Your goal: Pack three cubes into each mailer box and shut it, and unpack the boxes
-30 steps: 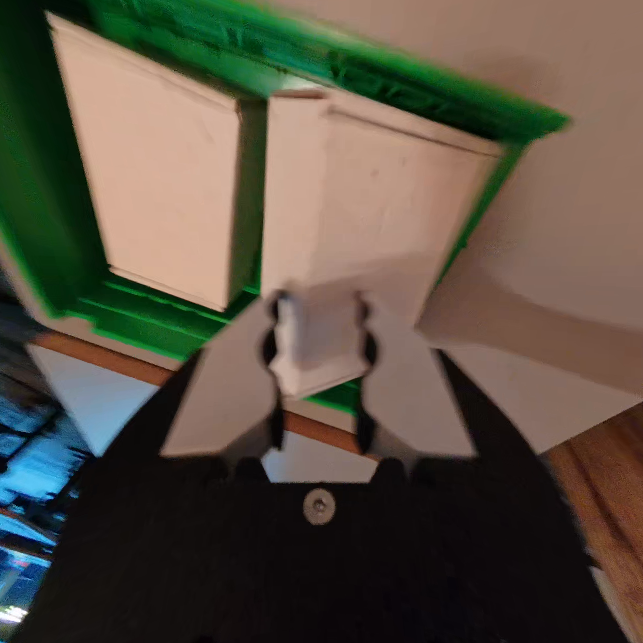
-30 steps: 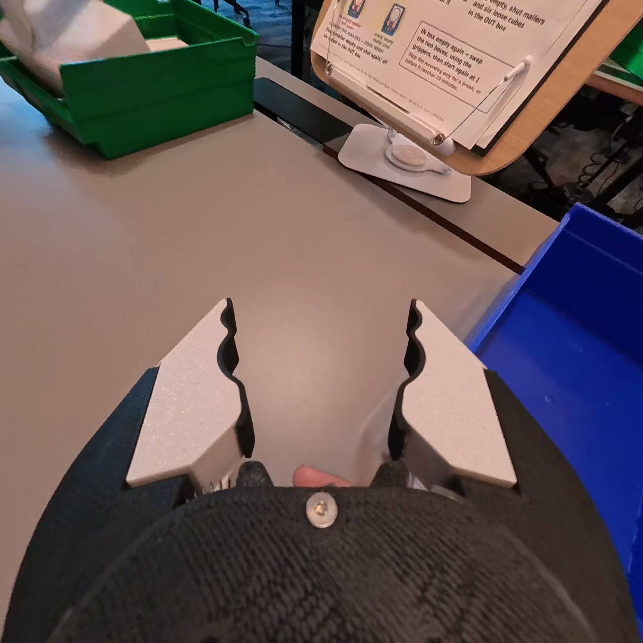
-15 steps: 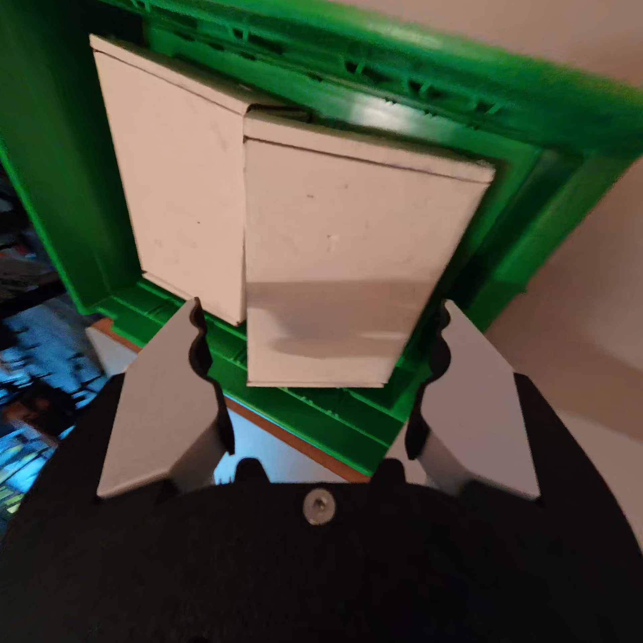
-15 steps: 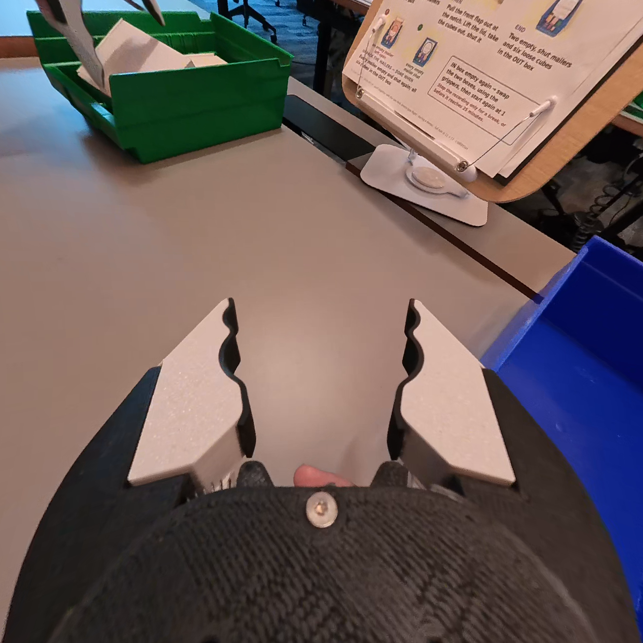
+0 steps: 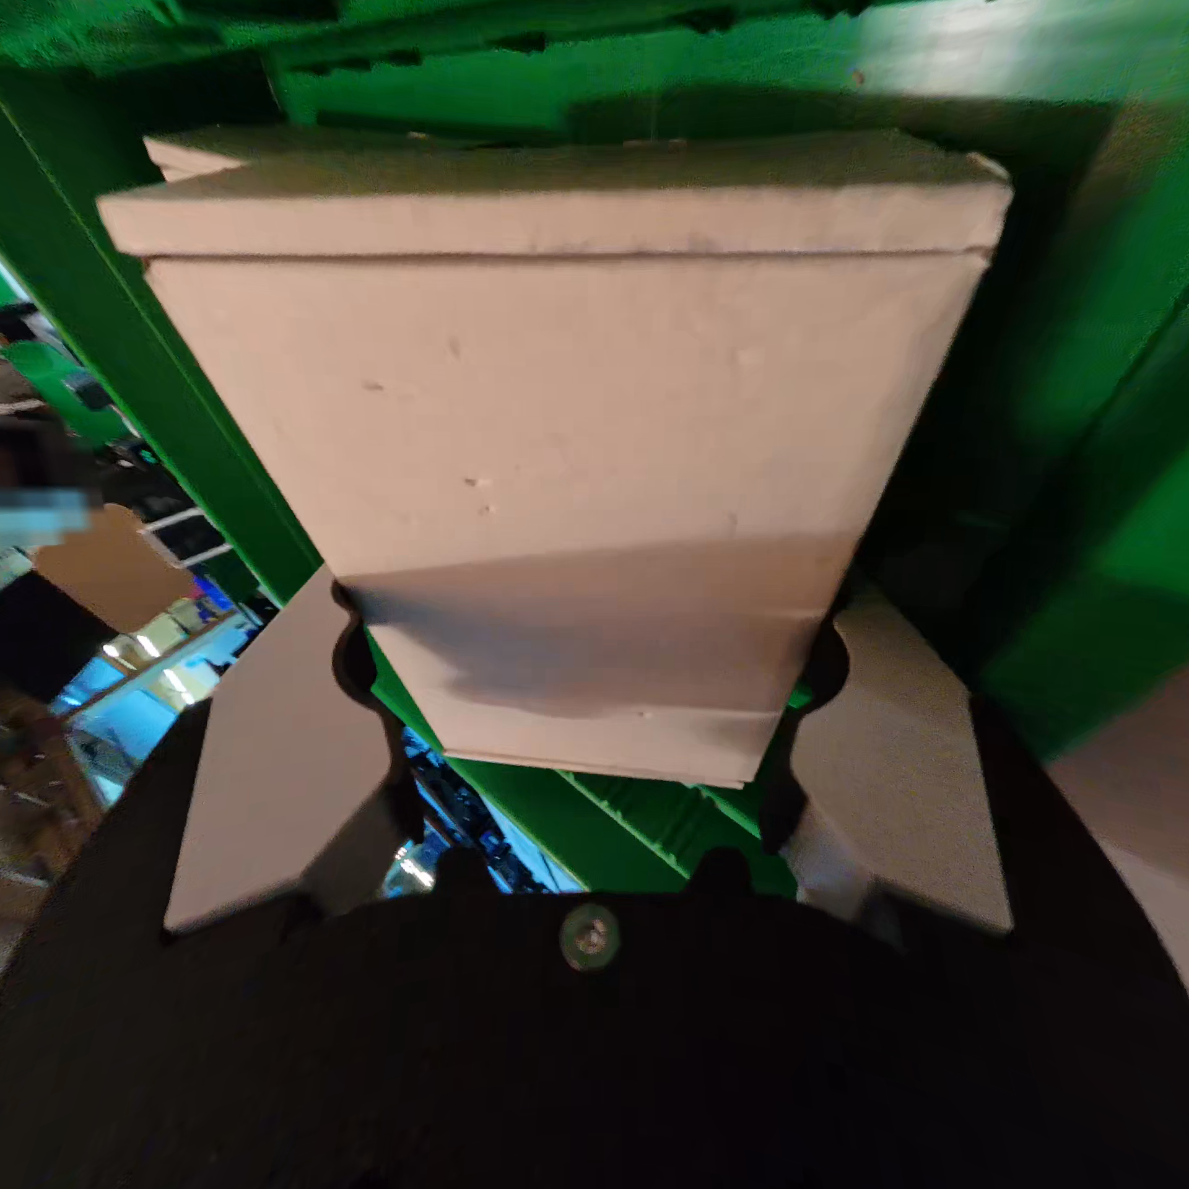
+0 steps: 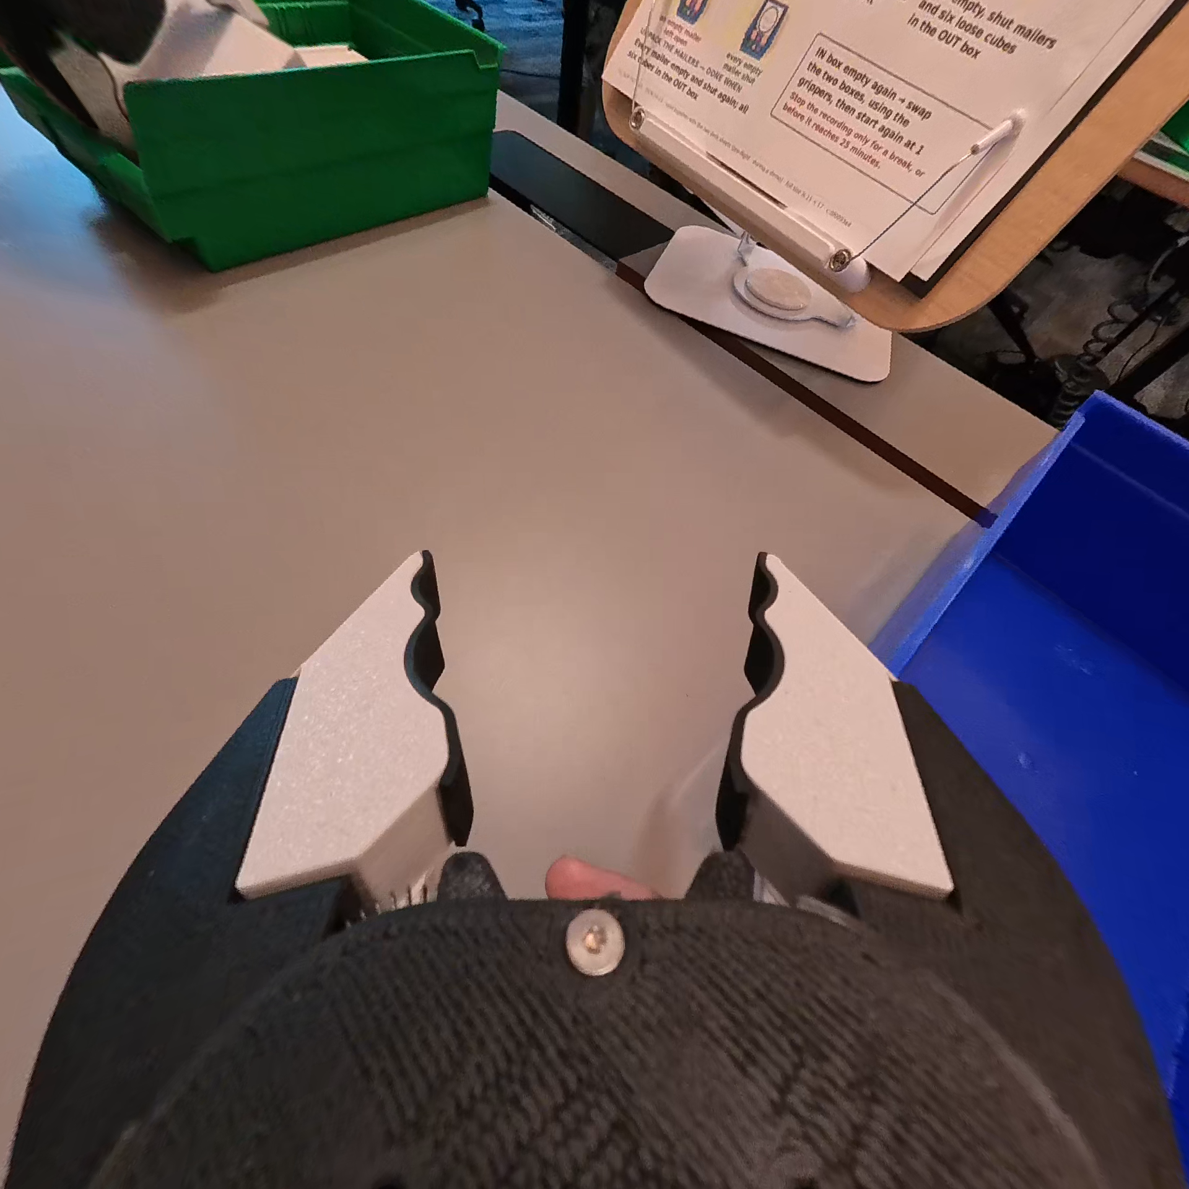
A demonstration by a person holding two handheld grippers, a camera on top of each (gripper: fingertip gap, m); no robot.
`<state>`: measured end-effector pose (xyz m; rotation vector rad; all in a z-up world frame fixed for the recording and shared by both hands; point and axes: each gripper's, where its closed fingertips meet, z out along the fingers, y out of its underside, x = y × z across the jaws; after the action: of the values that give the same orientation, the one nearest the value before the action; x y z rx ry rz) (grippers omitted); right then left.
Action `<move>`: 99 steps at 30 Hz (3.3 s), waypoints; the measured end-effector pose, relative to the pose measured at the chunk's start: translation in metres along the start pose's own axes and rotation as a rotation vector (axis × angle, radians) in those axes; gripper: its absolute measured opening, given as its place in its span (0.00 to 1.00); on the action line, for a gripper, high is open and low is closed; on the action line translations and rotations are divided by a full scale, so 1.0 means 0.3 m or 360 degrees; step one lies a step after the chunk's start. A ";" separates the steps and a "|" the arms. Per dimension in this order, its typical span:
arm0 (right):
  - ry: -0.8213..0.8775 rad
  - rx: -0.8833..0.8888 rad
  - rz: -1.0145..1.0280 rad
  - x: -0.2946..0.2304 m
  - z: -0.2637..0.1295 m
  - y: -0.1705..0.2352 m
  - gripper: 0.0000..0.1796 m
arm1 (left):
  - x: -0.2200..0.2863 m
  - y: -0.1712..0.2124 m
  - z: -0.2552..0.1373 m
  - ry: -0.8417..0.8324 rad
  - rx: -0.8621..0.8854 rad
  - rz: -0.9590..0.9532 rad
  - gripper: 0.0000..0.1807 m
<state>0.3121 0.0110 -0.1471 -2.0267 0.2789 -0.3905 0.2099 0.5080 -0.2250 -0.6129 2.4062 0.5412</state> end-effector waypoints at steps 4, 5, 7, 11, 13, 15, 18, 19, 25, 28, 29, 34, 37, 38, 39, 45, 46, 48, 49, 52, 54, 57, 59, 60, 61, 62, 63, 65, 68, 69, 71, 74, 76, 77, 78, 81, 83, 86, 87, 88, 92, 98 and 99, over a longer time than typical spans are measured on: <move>0.0001 -0.0020 -0.0004 0.000 0.008 0.011 0.54 | 0.001 -0.002 0.003 0.0039 0.0031 0.0019 0.75; 0.0000 -0.0023 -0.0007 -0.001 0.010 0.012 0.54 | 0.002 0.004 0.001 0.0050 0.0030 0.0046 0.75; 0.0000 -0.0024 -0.0013 -0.001 0.009 0.012 0.53 | -0.018 0.023 -0.012 0.0005 -0.0006 0.0102 0.74; 0.0014 -0.0017 -0.0005 0.009 0.000 0.013 0.53 | -0.054 0.041 -0.112 0.0106 0.0033 0.0008 0.74; 0.0017 -0.0003 0.0004 0.014 -0.006 0.009 0.53 | -0.083 0.034 -0.206 0.0176 0.0077 -0.0061 0.74; 0.0015 0.0009 0.0011 0.014 -0.009 0.003 0.52 | -0.094 0.003 -0.322 0.0277 0.0127 -0.0083 0.74; -0.0014 0.0036 0.0002 -0.004 -0.006 -0.016 0.51 | -0.054 -0.095 -0.493 0.0478 0.0172 -0.0072 0.74; -0.0026 0.0043 -0.0009 -0.014 -0.002 -0.023 0.51 | -0.026 -0.138 -0.541 0.0552 0.0168 -0.0069 0.74; -0.0077 0.0048 -0.0128 -0.084 0.018 -0.054 0.49 | 0.244 -0.524 -0.700 0.0878 0.0354 0.0118 0.74; -0.0072 0.0048 -0.0184 -0.100 0.005 -0.067 0.50 | 0.364 -0.730 -0.694 0.0896 0.0475 0.0177 0.74; -0.0061 0.0054 -0.0199 -0.100 -0.002 -0.072 0.51 | 0.393 -0.793 -0.690 0.0894 0.0514 0.0171 0.74; -0.0062 0.0073 -0.0250 -0.101 -0.039 -0.080 0.48 | 0.491 -1.015 -0.674 0.0916 0.0602 0.0102 0.74; -0.0052 0.0068 -0.0268 -0.089 -0.058 -0.071 0.47 | 0.521 -1.079 -0.666 0.0883 0.0623 0.0130 0.72; -0.0048 0.0072 -0.0265 -0.085 -0.062 -0.071 0.46 | 0.527 -1.097 -0.674 0.0901 0.0655 0.0099 0.72; -0.0046 0.0079 -0.0257 -0.081 -0.065 -0.072 0.46 | 0.536 -1.109 -0.683 0.0943 0.0680 0.0055 0.72; -0.0051 0.0077 -0.0297 -0.084 -0.067 -0.071 0.45 | 0.490 -1.094 -0.778 0.1033 0.1049 -0.0171 0.64; -0.0048 0.0071 -0.0322 -0.084 -0.066 -0.069 0.45 | 0.467 -1.083 -0.806 0.1062 0.1167 -0.0226 0.57; -0.0041 0.0063 -0.0365 -0.084 -0.064 -0.067 0.45 | 0.394 -1.054 -0.817 0.1030 0.1333 -0.0379 0.31; -0.0044 0.0061 -0.0374 -0.086 -0.062 -0.068 0.45 | 0.364 -1.042 -0.810 0.1030 0.1375 -0.0454 0.20; -0.0073 0.0078 -0.0393 -0.107 -0.053 -0.084 0.44 | 0.322 -1.032 -0.770 0.1083 0.1396 -0.0591 0.00; -0.0129 0.0110 -0.0460 -0.145 -0.050 -0.099 0.43 | 0.324 -1.042 -0.744 0.1091 0.1371 -0.0562 0.00; -0.0238 0.0177 -0.0660 -0.226 -0.056 -0.116 0.44 | 0.339 -1.078 -0.749 0.1178 0.1413 -0.0509 0.00; -0.0317 0.0180 -0.0810 -0.283 -0.066 -0.110 0.46 | 0.346 -1.091 -0.733 0.1200 0.1398 -0.0520 0.00; -0.0327 0.0169 -0.0892 -0.302 -0.070 -0.104 0.46 | 0.344 -1.094 -0.726 0.1203 0.1404 -0.0535 0.00; -0.0309 0.0160 -0.0962 -0.311 -0.072 -0.103 0.46 | 0.344 -1.096 -0.724 0.1215 0.1414 -0.0554 0.00; -0.0283 0.0143 -0.1019 -0.315 -0.072 -0.103 0.46 | 0.343 -1.096 -0.722 0.1221 0.1426 -0.0564 0.00; -0.0260 0.0119 -0.1068 -0.319 -0.069 -0.102 0.46 | 0.342 -1.097 -0.721 0.1218 0.1440 -0.0567 0.00; -0.0221 0.0088 -0.1146 -0.332 -0.058 -0.106 0.47 | 0.333 -1.099 -0.716 0.1211 0.1453 -0.0596 0.00; -0.0302 0.0036 -0.1267 -0.404 -0.042 -0.084 0.50 | 0.306 -1.103 -0.694 0.1210 0.1467 -0.0684 0.00; -0.0350 0.0010 -0.1309 -0.436 -0.039 -0.068 0.51 | 0.300 -1.105 -0.690 0.1228 0.1475 -0.0706 0.00; -0.0436 -0.0068 -0.1377 -0.495 -0.031 -0.022 0.53 | 0.296 -1.106 -0.687 0.1263 0.1494 -0.0728 0.00; -0.0460 -0.0227 -0.1526 -0.545 -0.010 0.069 0.56 | 0.287 -1.109 -0.675 0.1280 0.1495 -0.0768 0.00; -0.0372 -0.0293 -0.1677 -0.545 0.020 0.116 0.57 | 0.287 -1.110 -0.675 0.1293 0.1506 -0.0765 0.00; -0.0315 -0.0331 -0.1757 -0.533 0.039 0.137 0.57 | 0.288 -1.111 -0.677 0.1292 0.1515 -0.0758 0.00; -0.0217 -0.0358 -0.1838 -0.507 0.063 0.146 0.57 | 0.290 -1.111 -0.680 0.1295 0.1524 -0.0751 0.00; -0.0103 -0.0401 -0.1978 -0.465 0.101 0.158 0.42 | 0.283 -1.110 -0.673 0.1278 0.1520 -0.0793 0.02; -0.0099 -0.0373 -0.1983 -0.462 0.103 0.153 0.41 | 0.279 -1.104 -0.672 0.1250 0.1526 -0.0800 0.10; -0.0145 -0.0298 -0.1911 -0.468 0.104 0.144 0.40 | 0.228 -1.078 -0.716 0.1027 0.1737 -0.0811 0.22; -0.0171 -0.0283 -0.1884 -0.467 0.099 0.141 0.39 | 0.204 -1.056 -0.750 0.0952 0.1849 -0.0832 0.28; -0.0200 -0.0266 -0.1857 -0.464 0.093 0.139 0.39 | 0.187 -1.026 -0.785 0.0871 0.1962 -0.0834 0.32; -0.0309 -0.0188 -0.1743 -0.441 0.076 0.134 0.38 | 0.186 -0.862 -0.827 0.0254 0.2142 -0.0675 0.47; -0.0414 -0.0173 -0.1679 -0.409 0.064 0.133 0.38 | 0.376 -0.798 -0.733 -0.0292 0.1955 -0.0289 0.63; -0.0428 -0.0165 -0.1670 -0.409 0.064 0.132 0.38 | 0.401 -0.815 -0.707 -0.0340 0.1900 -0.0224 0.64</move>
<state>0.2054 0.0522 -0.2095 -2.1555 -0.9888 -0.7272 0.1611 0.1672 -0.1998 -0.1525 1.9806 -0.8234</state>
